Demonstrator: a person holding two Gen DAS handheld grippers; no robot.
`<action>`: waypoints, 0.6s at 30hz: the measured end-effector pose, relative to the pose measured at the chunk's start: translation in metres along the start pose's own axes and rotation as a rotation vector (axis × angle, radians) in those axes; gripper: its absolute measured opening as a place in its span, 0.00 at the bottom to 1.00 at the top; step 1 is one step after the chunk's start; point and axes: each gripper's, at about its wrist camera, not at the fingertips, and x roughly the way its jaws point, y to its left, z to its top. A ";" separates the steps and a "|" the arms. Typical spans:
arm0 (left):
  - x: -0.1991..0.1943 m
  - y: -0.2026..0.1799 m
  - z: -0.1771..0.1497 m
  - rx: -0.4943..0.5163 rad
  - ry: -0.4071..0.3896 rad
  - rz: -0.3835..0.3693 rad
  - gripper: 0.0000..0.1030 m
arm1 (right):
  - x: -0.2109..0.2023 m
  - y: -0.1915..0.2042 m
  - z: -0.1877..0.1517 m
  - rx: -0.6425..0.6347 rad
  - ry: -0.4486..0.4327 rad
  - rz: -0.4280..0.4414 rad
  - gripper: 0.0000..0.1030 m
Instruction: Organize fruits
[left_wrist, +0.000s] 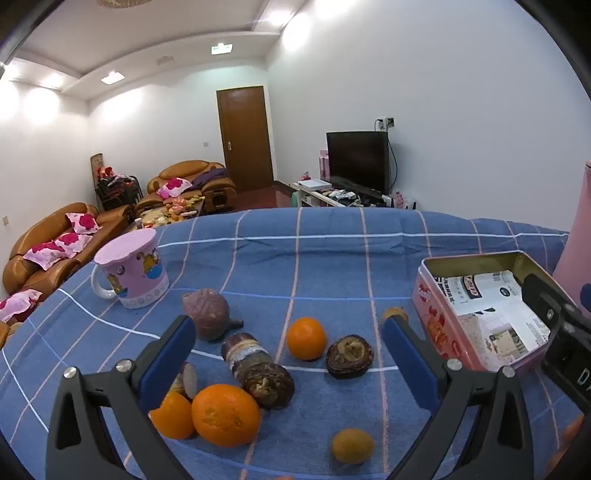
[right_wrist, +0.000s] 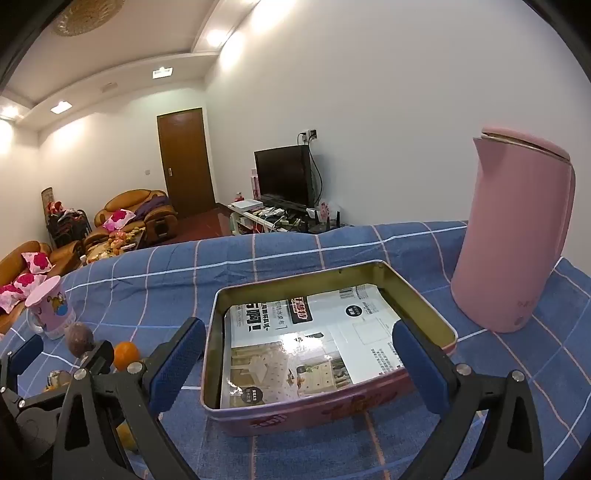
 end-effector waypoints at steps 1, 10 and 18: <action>0.000 0.000 0.000 -0.004 0.005 0.002 1.00 | 0.000 0.000 0.000 -0.001 -0.001 -0.001 0.99; -0.005 -0.014 -0.011 0.009 -0.016 0.008 1.00 | 0.002 0.006 -0.001 0.010 -0.003 -0.004 0.99; -0.004 -0.004 -0.003 -0.004 0.007 -0.016 1.00 | 0.001 0.001 0.000 0.011 -0.010 0.002 0.99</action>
